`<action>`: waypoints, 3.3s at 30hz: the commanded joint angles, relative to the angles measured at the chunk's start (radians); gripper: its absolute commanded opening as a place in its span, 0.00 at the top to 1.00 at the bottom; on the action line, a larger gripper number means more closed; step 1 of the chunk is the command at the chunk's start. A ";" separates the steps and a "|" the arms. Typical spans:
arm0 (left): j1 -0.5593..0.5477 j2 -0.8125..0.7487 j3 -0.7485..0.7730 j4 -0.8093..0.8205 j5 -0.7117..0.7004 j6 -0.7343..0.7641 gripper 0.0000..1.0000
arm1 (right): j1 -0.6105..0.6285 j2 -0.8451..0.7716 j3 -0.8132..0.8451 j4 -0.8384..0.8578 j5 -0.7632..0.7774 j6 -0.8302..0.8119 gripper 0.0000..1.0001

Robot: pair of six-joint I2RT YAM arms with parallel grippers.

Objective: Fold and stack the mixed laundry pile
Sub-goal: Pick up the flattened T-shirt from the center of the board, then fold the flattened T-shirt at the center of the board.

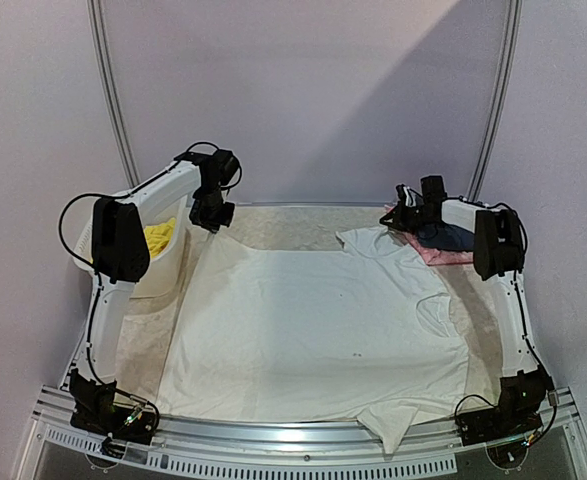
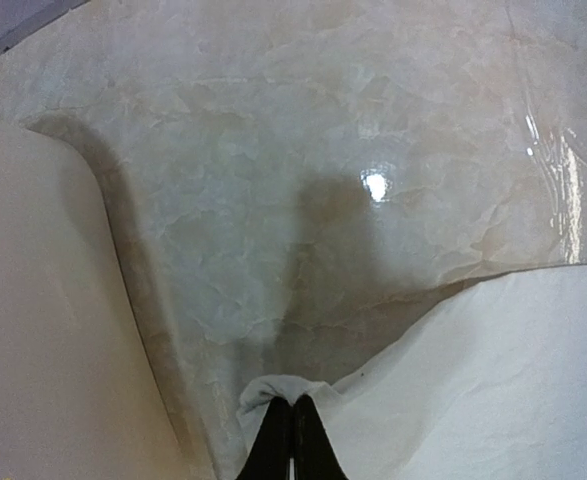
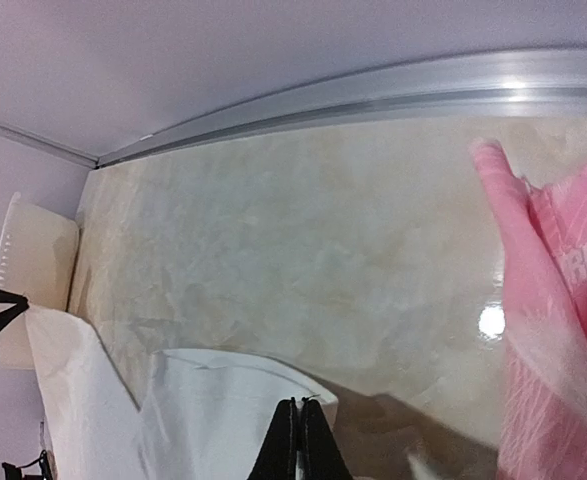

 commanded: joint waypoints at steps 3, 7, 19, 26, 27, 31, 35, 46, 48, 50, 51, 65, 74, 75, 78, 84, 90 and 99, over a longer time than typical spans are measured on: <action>0.008 -0.087 -0.040 0.065 -0.027 0.052 1.00 | -0.017 -0.257 -0.165 0.117 -0.069 -0.099 1.00; 0.011 -0.088 -0.040 0.080 -0.025 0.070 1.00 | -0.026 -0.331 -0.223 0.119 -0.066 -0.126 1.00; 0.013 -0.147 -0.135 0.117 -0.049 0.117 1.00 | -0.033 -0.485 -0.342 0.104 -0.110 -0.165 1.00; 0.013 -0.227 -0.285 0.169 -0.022 0.139 1.00 | -0.035 -0.635 -0.529 0.115 -0.104 -0.208 1.00; 0.012 -0.240 -0.310 0.180 -0.020 0.139 1.00 | -0.035 -0.662 -0.552 0.121 -0.104 -0.216 1.00; 0.012 -0.278 -0.382 0.206 0.002 0.136 1.00 | -0.034 -0.726 -0.636 0.121 -0.103 -0.235 1.00; 0.010 -0.310 -0.432 0.215 -0.001 0.134 1.00 | -0.034 -0.776 -0.699 0.105 -0.107 -0.258 1.00; -0.007 -0.395 -0.550 0.259 0.025 0.124 1.00 | -0.034 -0.932 -0.876 0.089 -0.111 -0.292 1.00; -0.014 -0.406 -0.580 0.264 0.020 0.116 1.00 | -0.034 -0.959 -0.913 0.089 -0.110 -0.295 1.00; -0.015 -0.421 -0.611 0.272 0.013 0.112 1.00 | -0.033 -0.984 -0.947 0.088 -0.110 -0.298 1.00; -0.016 -0.428 -0.630 0.277 0.010 0.110 1.00 | -0.033 -1.001 -0.963 0.083 -0.109 -0.303 1.00; -0.050 -0.512 -0.770 0.288 0.012 0.099 1.00 | -0.033 -1.181 -1.172 -0.019 -0.101 -0.411 1.00; -0.053 -0.512 -0.839 0.271 0.003 0.095 1.00 | -0.035 -1.269 -1.291 -0.085 -0.072 -0.485 1.00; -0.054 -0.513 -0.843 0.269 0.005 0.094 1.00 | -0.032 -1.270 -1.296 -0.093 -0.070 -0.497 1.00; -0.055 -0.520 -0.857 0.265 0.015 0.091 1.00 | -0.033 -1.263 -1.302 -0.115 -0.063 -0.518 1.00; -0.057 -0.523 -0.890 0.251 0.020 0.096 1.00 | -0.032 -1.230 -1.304 -0.134 -0.037 -0.546 1.00; -0.057 -0.527 -0.932 0.248 0.020 0.094 1.00 | -0.033 -1.224 -1.315 -0.150 -0.031 -0.564 1.00; -0.059 -0.528 -0.953 0.247 0.057 0.096 1.00 | -0.033 -1.196 -1.312 -0.202 -0.032 -0.605 1.00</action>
